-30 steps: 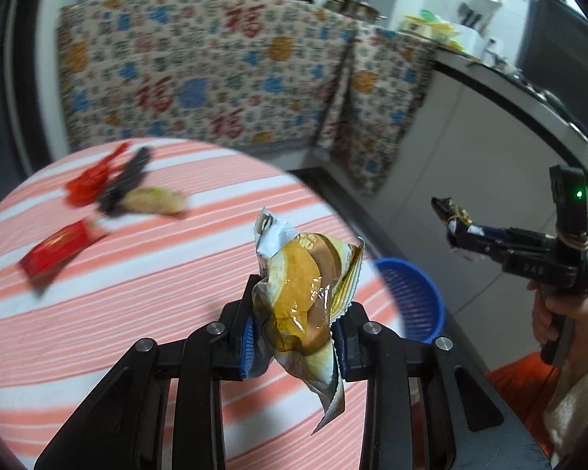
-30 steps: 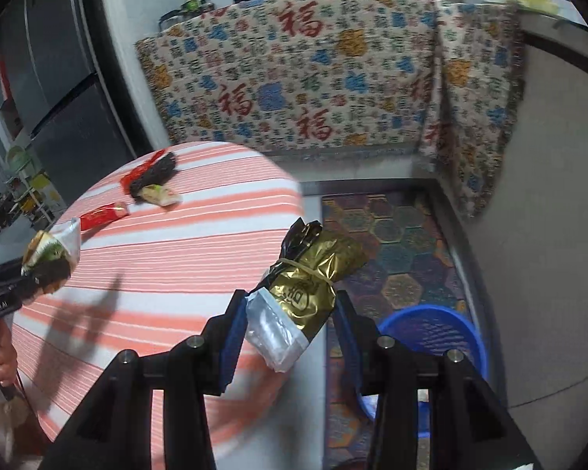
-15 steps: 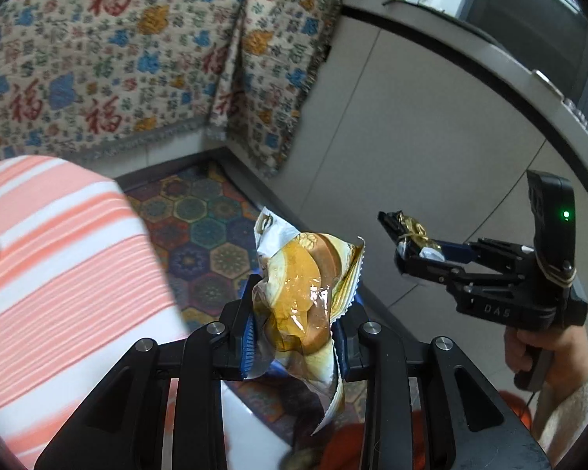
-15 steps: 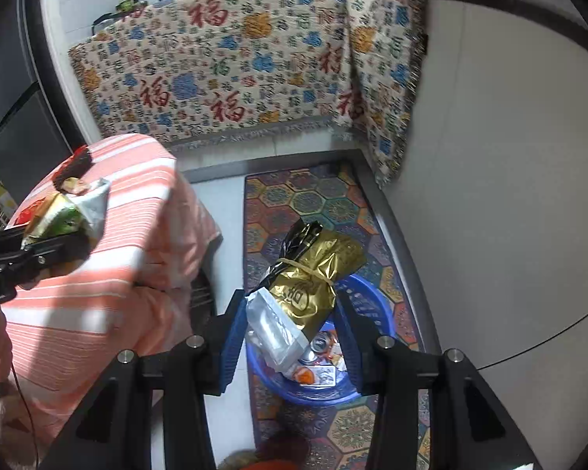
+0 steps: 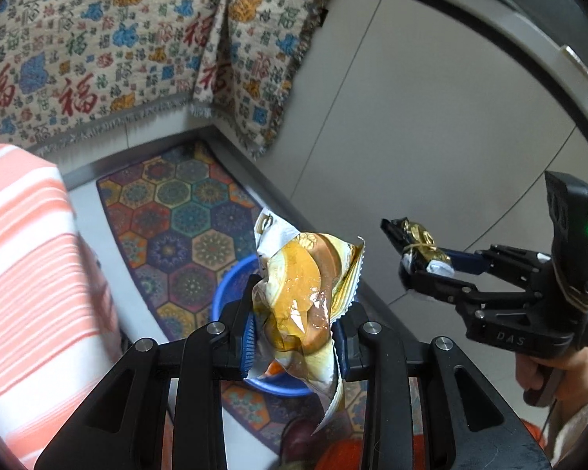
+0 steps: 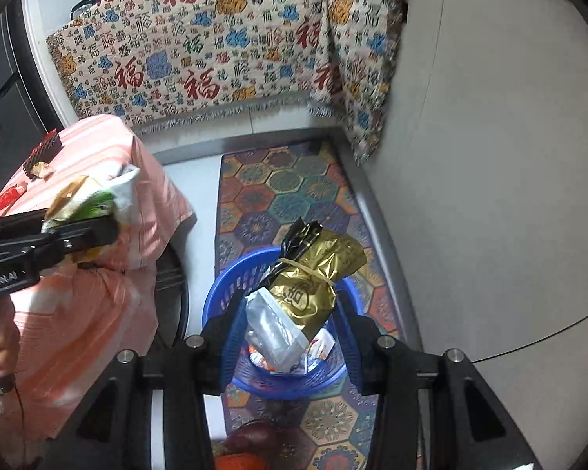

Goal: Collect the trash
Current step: 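Carry the bread packet and gold bag over the blue basket and open both tools, then move both open tools back over the table toward the remaining wrappers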

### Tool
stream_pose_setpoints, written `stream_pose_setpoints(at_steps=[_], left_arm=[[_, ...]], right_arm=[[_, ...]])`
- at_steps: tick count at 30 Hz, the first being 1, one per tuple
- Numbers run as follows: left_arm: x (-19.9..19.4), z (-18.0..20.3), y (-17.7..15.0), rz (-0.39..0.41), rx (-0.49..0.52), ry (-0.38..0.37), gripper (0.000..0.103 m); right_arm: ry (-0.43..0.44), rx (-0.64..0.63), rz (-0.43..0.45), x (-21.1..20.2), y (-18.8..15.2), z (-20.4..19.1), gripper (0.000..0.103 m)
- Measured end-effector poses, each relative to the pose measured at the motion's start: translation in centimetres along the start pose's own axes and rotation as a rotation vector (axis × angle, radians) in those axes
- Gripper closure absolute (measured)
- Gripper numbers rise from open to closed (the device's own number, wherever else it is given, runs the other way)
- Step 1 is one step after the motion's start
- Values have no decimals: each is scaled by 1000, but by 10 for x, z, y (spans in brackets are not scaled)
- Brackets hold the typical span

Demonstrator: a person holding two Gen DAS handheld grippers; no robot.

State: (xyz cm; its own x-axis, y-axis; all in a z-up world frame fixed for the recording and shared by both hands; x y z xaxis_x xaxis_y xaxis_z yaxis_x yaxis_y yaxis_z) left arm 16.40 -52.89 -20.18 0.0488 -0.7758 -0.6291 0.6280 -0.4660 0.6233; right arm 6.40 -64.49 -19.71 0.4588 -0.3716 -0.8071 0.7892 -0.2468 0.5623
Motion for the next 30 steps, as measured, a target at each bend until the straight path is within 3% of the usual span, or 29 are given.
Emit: stream_pose_setpoints(at_steps=[17,19,21,26,30], left_arm=[[57,0,1,-79,-27,-30,69],[65,-2,2,-89,-40,-42,57],[69,-2,5,-82,-49,-48,35],[62,0,10,-62,-52,-49,30],[32,0,10,-32,-51,-34,29]], right_arm=[[53,18,-57,54,-10,-2,56],[49,11,-54,58,-11,-3,53],[50,11,-56,62,-12,-2,44],[50,29,-51,64,-12,1,42],[24,29,-23,51,-5,8,42]])
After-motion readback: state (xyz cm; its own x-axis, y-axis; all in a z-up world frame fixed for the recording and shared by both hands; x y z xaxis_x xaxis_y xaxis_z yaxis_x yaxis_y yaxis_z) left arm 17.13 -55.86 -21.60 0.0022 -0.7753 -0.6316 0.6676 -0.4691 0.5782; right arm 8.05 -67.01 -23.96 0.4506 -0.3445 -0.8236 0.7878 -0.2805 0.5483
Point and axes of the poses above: each gripper's, at about its wrist camera, not at the fingertips, and x roughly the way its jaws point, z to its right, y to its top, the point moved 8 cm from there along x, roughly the way its jaws point, and after that the axes turned 15 degrees about -y, right-handed, at the moved point
